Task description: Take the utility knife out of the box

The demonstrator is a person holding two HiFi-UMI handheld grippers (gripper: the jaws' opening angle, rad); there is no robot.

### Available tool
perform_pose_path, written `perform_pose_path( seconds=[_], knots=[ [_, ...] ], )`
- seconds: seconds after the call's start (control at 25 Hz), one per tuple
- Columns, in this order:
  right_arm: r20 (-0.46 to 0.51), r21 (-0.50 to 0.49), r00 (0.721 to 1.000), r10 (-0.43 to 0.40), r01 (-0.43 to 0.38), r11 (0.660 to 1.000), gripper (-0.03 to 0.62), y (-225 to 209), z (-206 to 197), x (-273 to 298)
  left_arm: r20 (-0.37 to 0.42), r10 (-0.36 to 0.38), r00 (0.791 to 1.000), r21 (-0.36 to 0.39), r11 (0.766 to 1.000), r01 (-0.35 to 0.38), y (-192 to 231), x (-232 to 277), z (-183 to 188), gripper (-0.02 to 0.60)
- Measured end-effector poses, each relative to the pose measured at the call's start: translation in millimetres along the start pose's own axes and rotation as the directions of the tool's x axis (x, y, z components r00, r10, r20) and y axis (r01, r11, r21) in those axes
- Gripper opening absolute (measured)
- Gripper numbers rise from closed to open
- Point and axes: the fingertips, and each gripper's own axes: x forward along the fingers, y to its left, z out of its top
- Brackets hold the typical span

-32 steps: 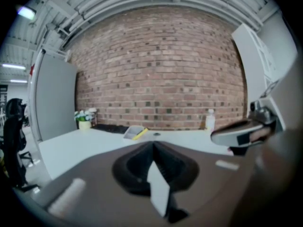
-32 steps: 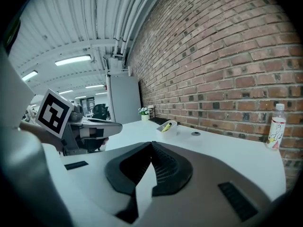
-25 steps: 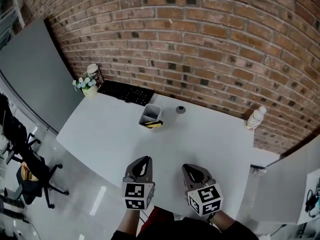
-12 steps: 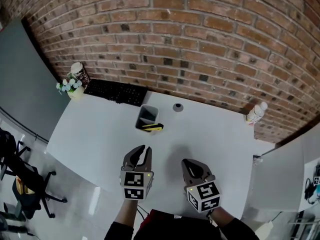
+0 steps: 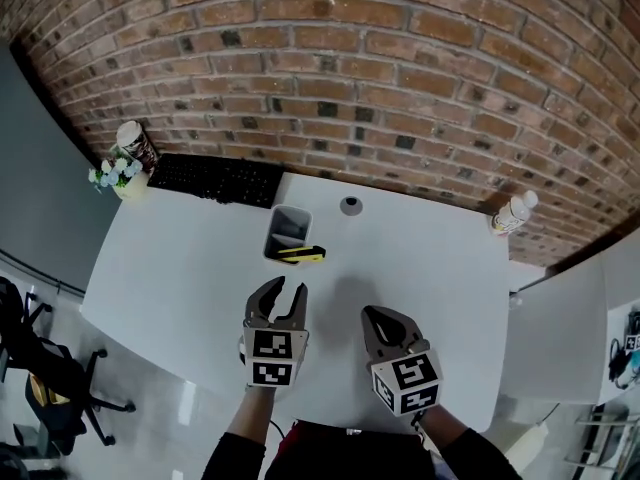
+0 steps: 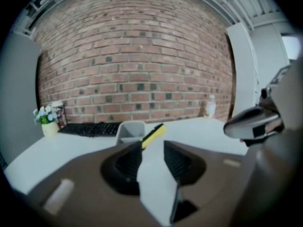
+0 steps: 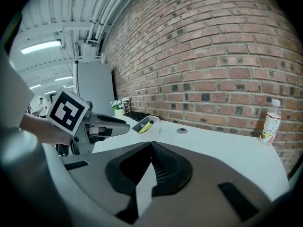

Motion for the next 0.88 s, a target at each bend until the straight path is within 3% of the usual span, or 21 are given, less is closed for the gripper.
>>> perform_pose_path(
  seconds=[0.88],
  knots=[
    [-0.061,0.059,0.997,-0.055,0.058,0.997,0.008,-12.8,-23.0,35.6,-0.071,0.013,0.997,0.150,0.989,-0.002,3.2,68.4,-12.8,0.181]
  ],
)
